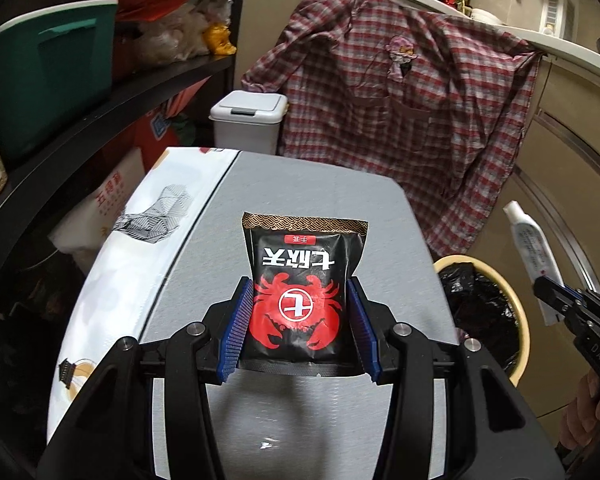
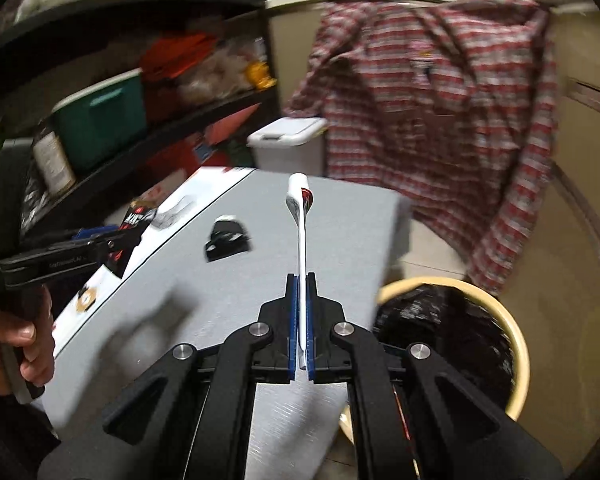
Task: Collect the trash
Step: 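Carry the packet and toothpaste tube in both tools over the yellow bin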
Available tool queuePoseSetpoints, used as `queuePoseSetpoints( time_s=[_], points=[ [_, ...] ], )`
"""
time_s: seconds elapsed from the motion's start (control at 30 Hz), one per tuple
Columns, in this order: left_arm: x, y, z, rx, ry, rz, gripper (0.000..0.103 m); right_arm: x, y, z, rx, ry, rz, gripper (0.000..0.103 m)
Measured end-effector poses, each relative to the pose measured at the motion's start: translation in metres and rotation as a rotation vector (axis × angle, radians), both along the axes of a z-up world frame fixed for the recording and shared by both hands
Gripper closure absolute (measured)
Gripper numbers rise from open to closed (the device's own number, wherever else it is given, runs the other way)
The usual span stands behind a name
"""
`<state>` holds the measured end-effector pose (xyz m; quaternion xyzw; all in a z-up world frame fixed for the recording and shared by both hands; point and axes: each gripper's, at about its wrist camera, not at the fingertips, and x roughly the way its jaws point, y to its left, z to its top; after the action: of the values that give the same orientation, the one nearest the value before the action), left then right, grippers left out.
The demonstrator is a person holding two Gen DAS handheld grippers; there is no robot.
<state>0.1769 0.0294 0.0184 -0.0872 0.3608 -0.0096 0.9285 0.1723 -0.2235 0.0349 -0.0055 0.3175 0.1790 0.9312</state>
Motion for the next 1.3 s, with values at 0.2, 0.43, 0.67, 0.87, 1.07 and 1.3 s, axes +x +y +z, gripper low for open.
queuePoseSetpoints(
  time_s=[0.2,0.43,0.67,0.87,1.07,1.3],
  points=[
    [0.000,-0.024,0.009,-0.004,-0.020,-0.031,0.056,-0.020,-0.038,0.011,0.019,-0.044,-0.108,0.099],
    [0.000,-0.050,0.016,0.003,-0.041,-0.066,0.056,-0.029,-0.072,0.013,0.035,-0.046,-0.182,0.099],
    [0.003,-0.074,0.017,0.009,-0.058,-0.096,0.056,-0.025,-0.089,0.006,0.019,-0.049,-0.243,0.099],
    [0.009,-0.093,0.019,-0.004,-0.063,-0.117,0.056,-0.024,-0.102,0.006,0.028,-0.056,-0.277,0.099],
    [0.014,-0.113,0.016,-0.014,-0.072,-0.153,0.056,-0.020,-0.115,0.002,0.025,-0.058,-0.314,0.099],
    [0.018,-0.136,0.011,-0.018,-0.088,-0.209,0.056,-0.014,-0.129,-0.004,0.017,-0.047,-0.351,0.099]
  ],
)
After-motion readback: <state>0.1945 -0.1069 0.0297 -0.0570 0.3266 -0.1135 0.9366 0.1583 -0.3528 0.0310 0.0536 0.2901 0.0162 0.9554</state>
